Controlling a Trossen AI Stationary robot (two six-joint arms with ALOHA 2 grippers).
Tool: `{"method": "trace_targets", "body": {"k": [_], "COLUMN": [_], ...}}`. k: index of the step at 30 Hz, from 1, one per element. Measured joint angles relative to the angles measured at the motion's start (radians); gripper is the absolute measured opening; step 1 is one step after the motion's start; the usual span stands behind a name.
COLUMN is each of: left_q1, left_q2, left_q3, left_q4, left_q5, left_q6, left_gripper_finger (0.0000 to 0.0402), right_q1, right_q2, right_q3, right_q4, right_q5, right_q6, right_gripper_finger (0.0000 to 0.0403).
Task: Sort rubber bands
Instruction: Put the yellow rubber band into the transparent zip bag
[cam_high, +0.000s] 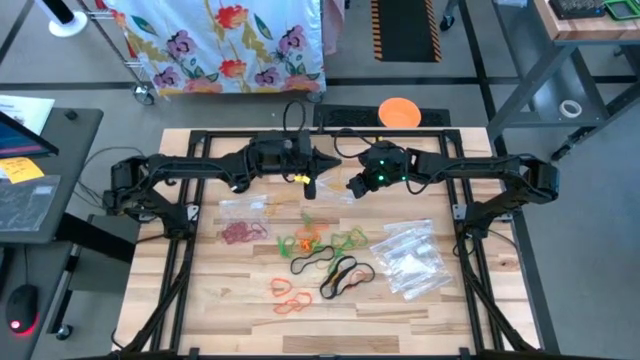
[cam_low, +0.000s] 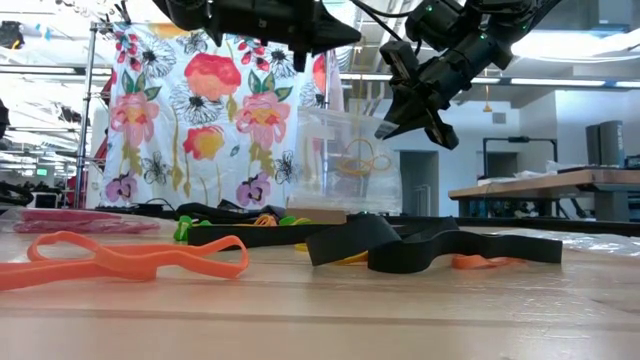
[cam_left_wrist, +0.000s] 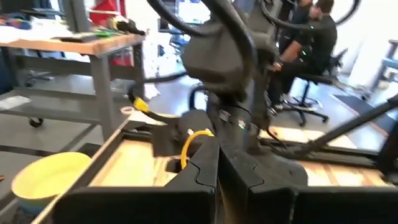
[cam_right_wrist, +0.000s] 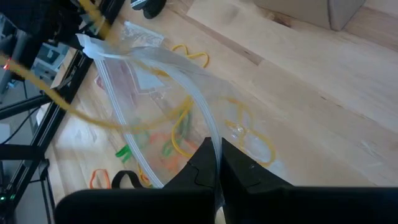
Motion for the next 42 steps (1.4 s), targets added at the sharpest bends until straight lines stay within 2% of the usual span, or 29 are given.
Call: {"method": "trace_targets", "body": {"k": [7, 14, 19, 27, 32, 37, 42], "left_q1": [-0.038, -0.056, -0.057, -0.069, -0.073, -0.069, -0.069], "left_q2": [0.0, 0.0, 0.001, 0.001, 0.001, 0.001, 0.001], "left_q3": [0.0, 0.0, 0.0, 0.0, 0.0, 0.0, 0.0], "left_q4": [-0.076, -0.084, -0.166, -0.182, -0.184, -0.197, -0.196], "left_q5": [0.003, -0.066, -0.115, -0.089, -0.125, -0.143, -0.045], "left_q6": [0.092, 0.123, 0.119, 0.101, 0.075, 0.061, 0.072], "left_gripper_finger": [0.0, 0.0, 0.0004, 0.0075, 0.0117, 0.0127, 0.0128], "right_q1": [0.0, 0.0, 0.0, 0.0, 0.0, 0.0, 0.003], "right_q2": [0.0, 0.0, 0.0, 0.0, 0.0, 0.0, 0.0], "right_q3": [0.0, 0.0, 0.0, 0.0, 0.0, 0.0, 0.0], "right_q4": [0.0, 0.0, 0.0, 0.011, 0.02, 0.013, -0.053], "right_q5": [0.0, 0.0, 0.0, 0.0, 0.0, 0.0, -0.01], "right_q6": [0.0, 0.0, 0.0, 0.0, 0.0, 0.0, 0.026], "right_gripper_finger": [0.0, 0.0, 0.0, 0.0, 0.0, 0.0, 0.0]}}
